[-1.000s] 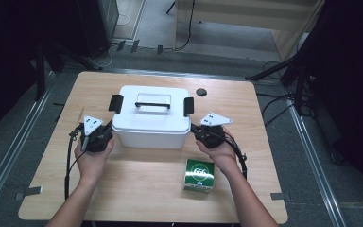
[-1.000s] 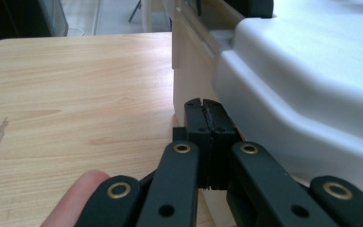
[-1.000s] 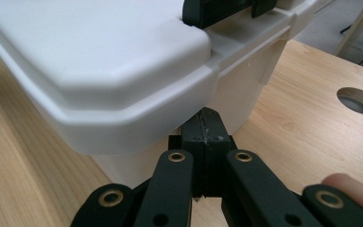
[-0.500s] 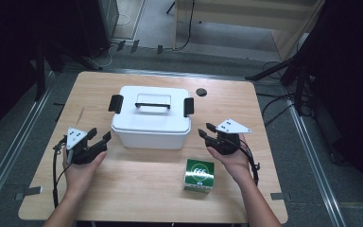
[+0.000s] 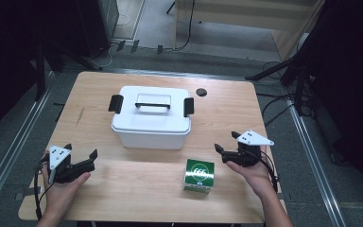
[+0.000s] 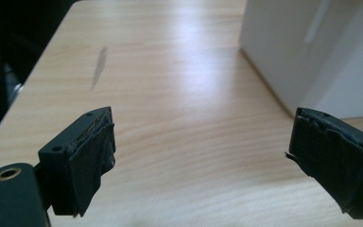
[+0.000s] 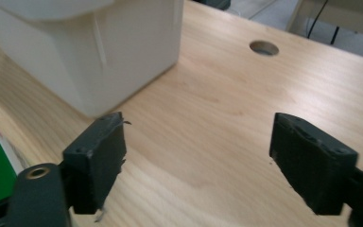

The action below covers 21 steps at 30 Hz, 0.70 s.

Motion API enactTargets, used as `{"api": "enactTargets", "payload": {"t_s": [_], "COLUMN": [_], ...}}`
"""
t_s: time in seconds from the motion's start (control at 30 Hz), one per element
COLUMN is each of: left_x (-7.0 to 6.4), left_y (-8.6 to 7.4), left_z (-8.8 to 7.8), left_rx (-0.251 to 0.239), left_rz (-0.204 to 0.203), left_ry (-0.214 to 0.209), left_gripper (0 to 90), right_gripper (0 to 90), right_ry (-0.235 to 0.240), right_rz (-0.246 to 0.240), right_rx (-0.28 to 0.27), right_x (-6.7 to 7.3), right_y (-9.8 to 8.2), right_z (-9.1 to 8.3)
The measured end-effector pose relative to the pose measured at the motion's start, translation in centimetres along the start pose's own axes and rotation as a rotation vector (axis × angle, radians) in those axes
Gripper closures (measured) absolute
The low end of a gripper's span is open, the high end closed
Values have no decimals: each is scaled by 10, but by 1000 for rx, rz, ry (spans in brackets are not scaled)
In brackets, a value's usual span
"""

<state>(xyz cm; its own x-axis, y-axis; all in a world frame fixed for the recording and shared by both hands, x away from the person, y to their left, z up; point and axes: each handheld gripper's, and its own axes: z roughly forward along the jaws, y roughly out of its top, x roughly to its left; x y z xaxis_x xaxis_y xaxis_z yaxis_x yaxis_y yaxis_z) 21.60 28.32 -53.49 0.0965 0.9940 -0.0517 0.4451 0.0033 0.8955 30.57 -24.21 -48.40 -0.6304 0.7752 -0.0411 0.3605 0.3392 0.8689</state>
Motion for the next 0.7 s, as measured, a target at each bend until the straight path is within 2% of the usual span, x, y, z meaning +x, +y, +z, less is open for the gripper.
{"api": "enactTargets", "payload": {"t_s": [0.17,0.23,0.33,0.47,0.53,0.63,0.7], "left_x": [8,11,16,13,10,10,10], "left_y": [-9,-10,-11,-13,-13,-14,-15], "left_z": [-6,-8,-10,-11,-12,-13,-14], "left_rx": [35,25,-1,-4,-16,-27,-33], "left_rz": [-26,-59,-83,-61,-43,-48,-45], "left_ry": [5,0,-24,10,22,26,30], "left_gripper": [85,86,86,88,88,88,88], "right_gripper": [129,105,43,18,18,18,18], "right_ry": [1,2,21,75,72,86,132], "right_rz": [3,0,-35,-49,-71,-84,-93], "right_rx": [22,27,50,71,95,107,120], "right_x": [-4,-5,-7,-7,-7,-8,-7], "right_y": [-8,-10,-12,-14,-15,-14,-13], "right_z": [-15,-21,-29,-39,-44,-48,-51]}}
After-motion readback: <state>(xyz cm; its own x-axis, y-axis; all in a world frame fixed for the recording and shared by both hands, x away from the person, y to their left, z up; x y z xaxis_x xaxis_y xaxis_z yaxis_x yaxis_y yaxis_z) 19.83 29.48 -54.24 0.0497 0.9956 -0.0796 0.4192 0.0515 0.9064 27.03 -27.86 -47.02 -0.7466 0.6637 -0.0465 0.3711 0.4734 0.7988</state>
